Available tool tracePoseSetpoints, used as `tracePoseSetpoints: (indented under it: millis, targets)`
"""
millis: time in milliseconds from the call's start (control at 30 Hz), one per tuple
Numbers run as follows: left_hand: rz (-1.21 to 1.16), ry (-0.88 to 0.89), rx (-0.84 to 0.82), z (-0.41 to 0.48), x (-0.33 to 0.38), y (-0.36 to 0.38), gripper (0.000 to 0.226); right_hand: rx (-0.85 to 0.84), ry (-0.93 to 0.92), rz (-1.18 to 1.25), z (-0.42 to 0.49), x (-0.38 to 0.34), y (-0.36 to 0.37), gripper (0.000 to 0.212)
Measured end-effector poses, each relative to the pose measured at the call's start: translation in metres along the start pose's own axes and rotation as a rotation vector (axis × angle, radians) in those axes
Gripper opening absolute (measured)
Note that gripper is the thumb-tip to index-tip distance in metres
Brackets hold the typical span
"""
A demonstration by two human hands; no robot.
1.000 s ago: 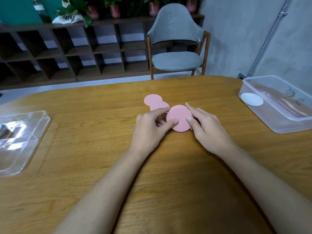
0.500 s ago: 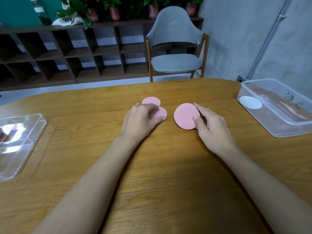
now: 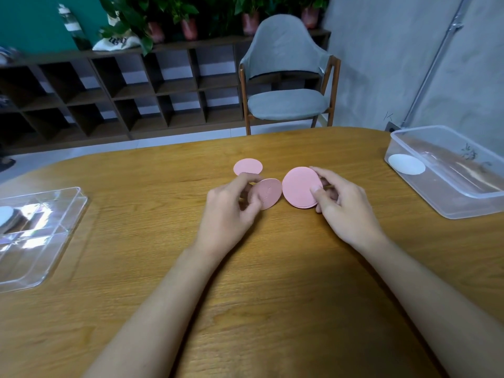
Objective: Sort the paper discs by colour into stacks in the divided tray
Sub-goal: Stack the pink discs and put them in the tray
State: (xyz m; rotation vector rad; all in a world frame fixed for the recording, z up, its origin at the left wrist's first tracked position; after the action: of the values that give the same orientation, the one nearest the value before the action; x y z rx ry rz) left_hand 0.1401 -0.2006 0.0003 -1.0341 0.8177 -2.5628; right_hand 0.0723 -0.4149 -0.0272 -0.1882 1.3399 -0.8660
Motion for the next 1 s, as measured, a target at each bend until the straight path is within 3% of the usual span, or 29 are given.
tracePoseSetpoints:
  millis: [100,300,500,700,867,1000]
  targets:
    - [-0.192,-0.183,-0.031,-0.002,-0.011,0.005,0.027,0.009,0.003,0.021,0.001,0.002,0.000,0.043]
    - [-0.423,-0.301,-0.055,-0.002,-0.029,0.011,0.031,-0.016,0.000,0.032,0.000,0.000,0.003,0.053]
    - [-0.447,-0.296,-0.107,-0.004,-0.027,0.018,0.027,-0.013,-0.027,0.009,0.002,-0.002,0.003,0.053]
    - [-0.383,-0.294,-0.083,-0.006,-0.023,0.022,0.022,-0.100,-0.167,-0.004,-0.006,-0.022,0.018,0.051]
    - [-0.317,-0.323,-0.052,-0.004,-0.022,0.020,0.045,-0.167,-0.127,0.019,-0.009,-0.025,0.025,0.053]
    - [-0.254,-0.301,-0.113,-0.005,-0.013,0.022,0.043,-0.187,-0.093,0.011,-0.010,-0.024,0.027,0.053]
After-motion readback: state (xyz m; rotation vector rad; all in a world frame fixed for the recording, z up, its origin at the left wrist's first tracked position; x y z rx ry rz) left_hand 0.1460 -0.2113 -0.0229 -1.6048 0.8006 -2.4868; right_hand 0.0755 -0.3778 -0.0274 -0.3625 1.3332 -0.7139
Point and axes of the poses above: each hand's wrist, its own z-axis towards the middle knuckle, its own y-axis out of the palm, x = y × z, the point moved 9 cm from there along z, towards the middle knuckle, and after that the axes turned 1 degree about -x, right-handed, at the moved point
